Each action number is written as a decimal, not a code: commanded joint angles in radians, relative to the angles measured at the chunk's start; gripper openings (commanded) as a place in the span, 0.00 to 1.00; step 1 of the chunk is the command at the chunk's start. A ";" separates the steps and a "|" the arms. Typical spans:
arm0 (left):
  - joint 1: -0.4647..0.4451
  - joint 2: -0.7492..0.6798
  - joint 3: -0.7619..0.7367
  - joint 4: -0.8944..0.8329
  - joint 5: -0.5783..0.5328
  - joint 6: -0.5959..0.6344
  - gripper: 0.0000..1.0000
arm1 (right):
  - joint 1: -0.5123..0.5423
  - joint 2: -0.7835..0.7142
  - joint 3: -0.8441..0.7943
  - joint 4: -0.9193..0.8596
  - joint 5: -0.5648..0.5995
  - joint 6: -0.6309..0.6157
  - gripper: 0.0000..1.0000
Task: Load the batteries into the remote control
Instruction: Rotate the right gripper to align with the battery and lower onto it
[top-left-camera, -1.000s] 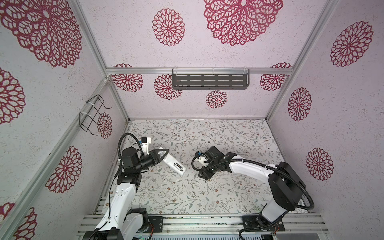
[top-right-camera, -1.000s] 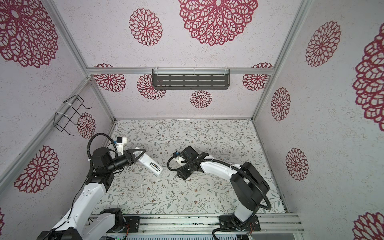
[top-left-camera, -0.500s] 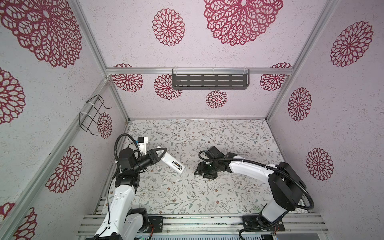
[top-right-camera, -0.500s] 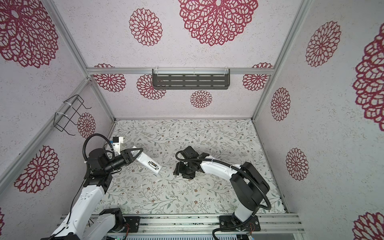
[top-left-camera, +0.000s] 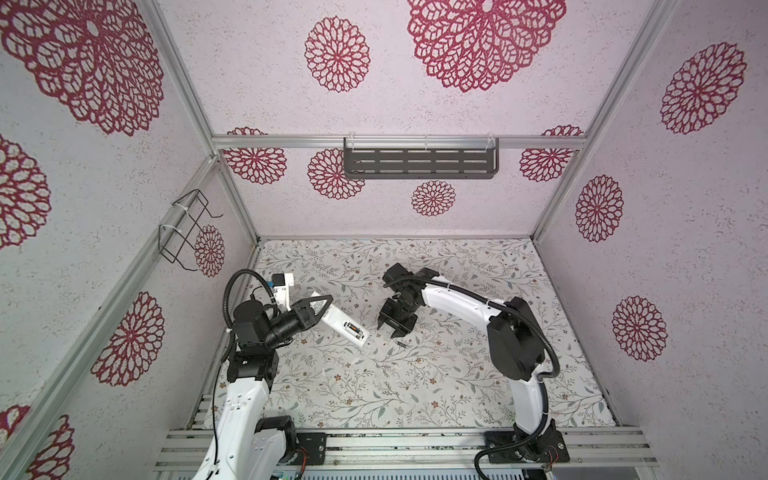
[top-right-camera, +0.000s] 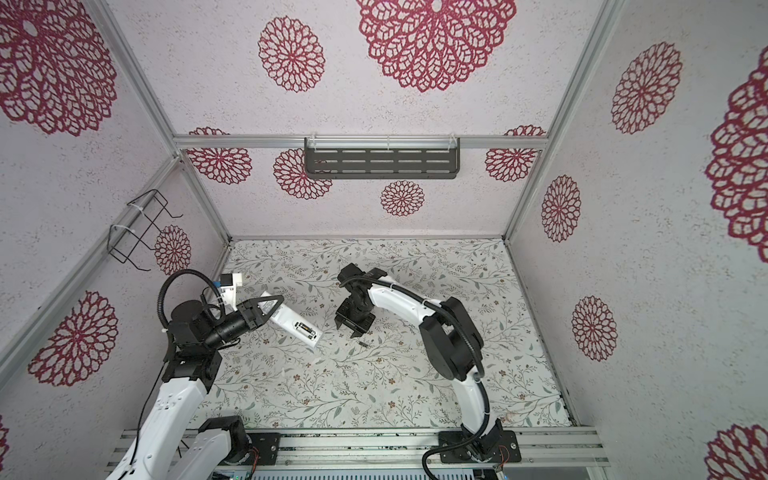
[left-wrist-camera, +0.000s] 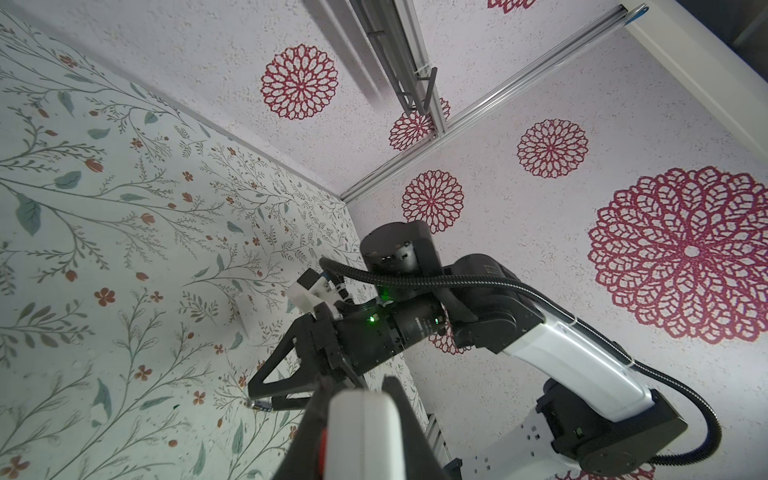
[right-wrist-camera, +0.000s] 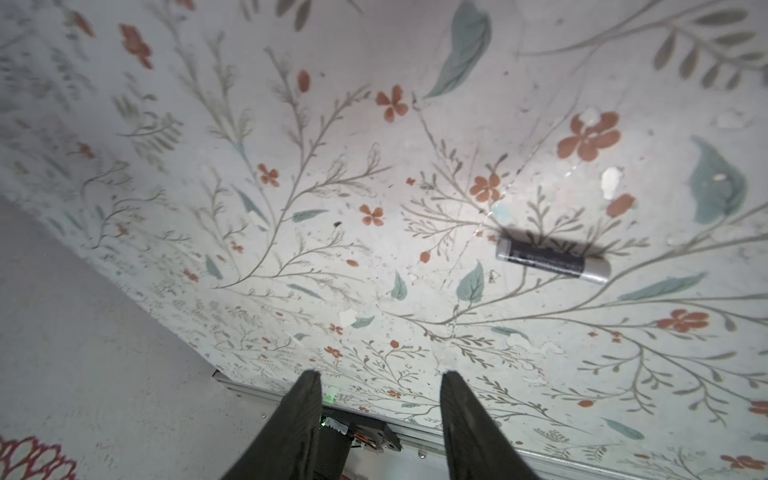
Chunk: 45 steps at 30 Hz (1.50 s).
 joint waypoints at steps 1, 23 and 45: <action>-0.010 -0.018 0.001 0.023 -0.012 0.015 0.00 | 0.007 0.013 0.042 -0.219 0.014 0.018 0.53; -0.073 -0.041 0.012 -0.003 -0.022 0.038 0.00 | -0.026 -0.162 -0.329 0.179 0.055 0.327 0.77; -0.076 -0.049 0.012 -0.012 -0.016 0.038 0.00 | -0.049 -0.104 -0.362 0.154 0.046 0.385 0.60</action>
